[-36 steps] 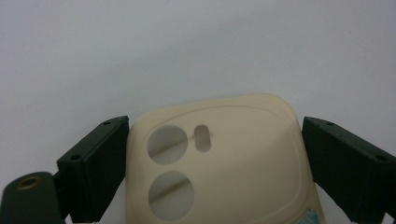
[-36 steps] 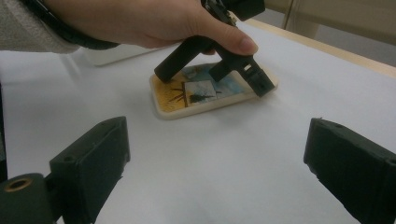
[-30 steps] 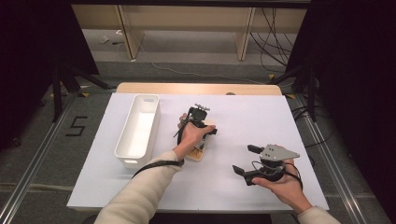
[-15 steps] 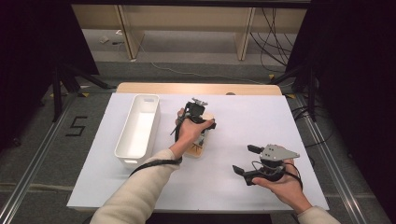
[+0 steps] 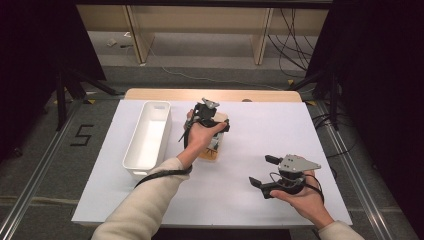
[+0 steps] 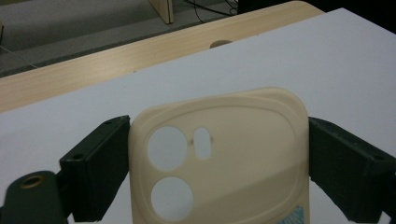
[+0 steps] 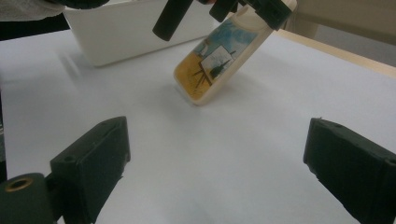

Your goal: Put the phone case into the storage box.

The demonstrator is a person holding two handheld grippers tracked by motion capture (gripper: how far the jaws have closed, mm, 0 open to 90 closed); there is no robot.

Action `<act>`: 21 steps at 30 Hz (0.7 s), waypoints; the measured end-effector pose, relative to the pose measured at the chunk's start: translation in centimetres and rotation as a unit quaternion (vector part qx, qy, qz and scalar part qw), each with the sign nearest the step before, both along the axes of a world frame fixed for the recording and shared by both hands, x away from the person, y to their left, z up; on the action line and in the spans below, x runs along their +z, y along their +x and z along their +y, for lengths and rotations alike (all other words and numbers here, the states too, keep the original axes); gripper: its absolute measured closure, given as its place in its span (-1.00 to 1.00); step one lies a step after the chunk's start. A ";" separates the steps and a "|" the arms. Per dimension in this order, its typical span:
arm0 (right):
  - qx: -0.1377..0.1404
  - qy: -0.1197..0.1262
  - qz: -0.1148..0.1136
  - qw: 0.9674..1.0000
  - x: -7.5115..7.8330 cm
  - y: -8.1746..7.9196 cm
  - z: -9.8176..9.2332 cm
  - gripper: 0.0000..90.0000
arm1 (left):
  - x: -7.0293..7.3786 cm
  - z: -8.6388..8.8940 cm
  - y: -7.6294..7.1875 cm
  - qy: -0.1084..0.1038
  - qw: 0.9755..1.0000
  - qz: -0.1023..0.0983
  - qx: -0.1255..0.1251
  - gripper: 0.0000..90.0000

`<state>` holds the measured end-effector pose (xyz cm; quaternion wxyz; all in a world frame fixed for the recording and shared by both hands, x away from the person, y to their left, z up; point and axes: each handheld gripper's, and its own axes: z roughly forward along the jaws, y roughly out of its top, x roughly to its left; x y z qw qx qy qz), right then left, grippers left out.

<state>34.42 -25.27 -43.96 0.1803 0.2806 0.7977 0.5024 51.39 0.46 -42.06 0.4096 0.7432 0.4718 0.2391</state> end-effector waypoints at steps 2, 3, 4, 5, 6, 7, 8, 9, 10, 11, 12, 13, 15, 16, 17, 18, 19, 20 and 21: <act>0.000 0.000 0.000 1.000 0.0 0.0 0.0 -0.82 | 0.3 0.1 0.0 -0.004 1.000 -0.004 0.002 -0.76; 0.000 0.000 -0.001 1.000 0.0 0.0 0.0 -0.82 | 0.4 0.2 -0.1 -0.003 1.000 -0.006 0.003 -0.76; 0.000 0.000 -0.001 1.000 0.0 0.0 0.0 -0.82 | 0.5 0.2 -0.1 -0.003 1.000 -0.008 0.002 -0.76; 0.000 0.001 -0.001 1.000 0.0 0.0 0.0 -0.82 | 0.7 0.3 -0.1 -0.005 1.000 -0.011 0.003 -0.75; 0.000 0.001 -0.001 1.000 0.0 0.0 0.0 -0.82 | 0.8 0.4 -0.1 -0.006 1.000 -0.014 0.004 -0.75; 0.000 0.001 -0.001 1.000 0.0 0.0 0.0 -0.82 | 0.9 0.5 -0.1 -0.006 1.000 -0.017 0.004 -0.75; 0.000 0.001 -0.001 1.000 0.0 0.0 0.0 -0.82 | 1.1 0.5 -0.1 -0.006 1.000 -0.020 0.005 -0.75; 0.000 0.001 0.000 1.000 0.0 0.0 0.0 -0.82 | 1.2 0.6 -0.1 -0.008 1.000 -0.023 0.006 -0.75; 0.000 0.001 0.000 1.000 0.0 0.0 0.0 -0.82 | 1.4 0.7 -0.1 -0.009 1.000 -0.024 0.007 -0.75; 0.000 0.001 0.000 1.000 0.0 0.0 0.0 -0.82 | 1.5 0.8 -0.1 -0.010 1.000 -0.026 0.007 -0.75; 0.000 0.001 -0.001 1.000 0.0 0.0 0.0 -0.82 | 1.7 0.8 -0.1 -0.012 0.999 -0.028 0.008 -0.75; 0.000 0.001 -0.001 1.000 0.0 0.0 0.0 -0.82 | 1.8 0.9 -0.1 -0.010 0.999 -0.030 0.008 -0.75; 0.000 0.001 -0.001 1.000 0.0 0.0 0.0 -0.82 | 2.2 1.0 -0.1 -0.014 0.999 -0.034 0.010 -0.75; 0.000 0.000 -0.002 1.000 0.0 0.0 0.0 -0.82 | 2.3 1.2 -0.1 -0.012 0.999 -0.036 0.009 -0.75; -0.001 0.000 -0.003 1.000 0.0 0.0 0.0 -0.82 | 2.5 1.2 -0.1 -0.013 0.999 -0.038 0.010 -0.75; 0.000 0.000 -0.003 1.000 0.0 0.0 0.0 -0.82 | 2.7 1.3 -0.2 -0.014 0.999 -0.040 0.011 -0.75; -0.001 0.000 -0.003 1.000 0.0 0.0 0.0 -0.82 | 2.8 1.4 -0.2 -0.014 0.999 -0.042 0.011 -0.75; -0.001 0.000 -0.002 1.000 0.0 0.0 0.0 -0.82 | 3.0 1.5 -0.2 -0.015 0.999 -0.044 0.013 -0.75; -0.001 0.000 -0.002 1.000 0.0 0.0 0.0 -0.82 | 3.1 1.6 -0.2 -0.017 0.999 -0.045 0.014 -0.75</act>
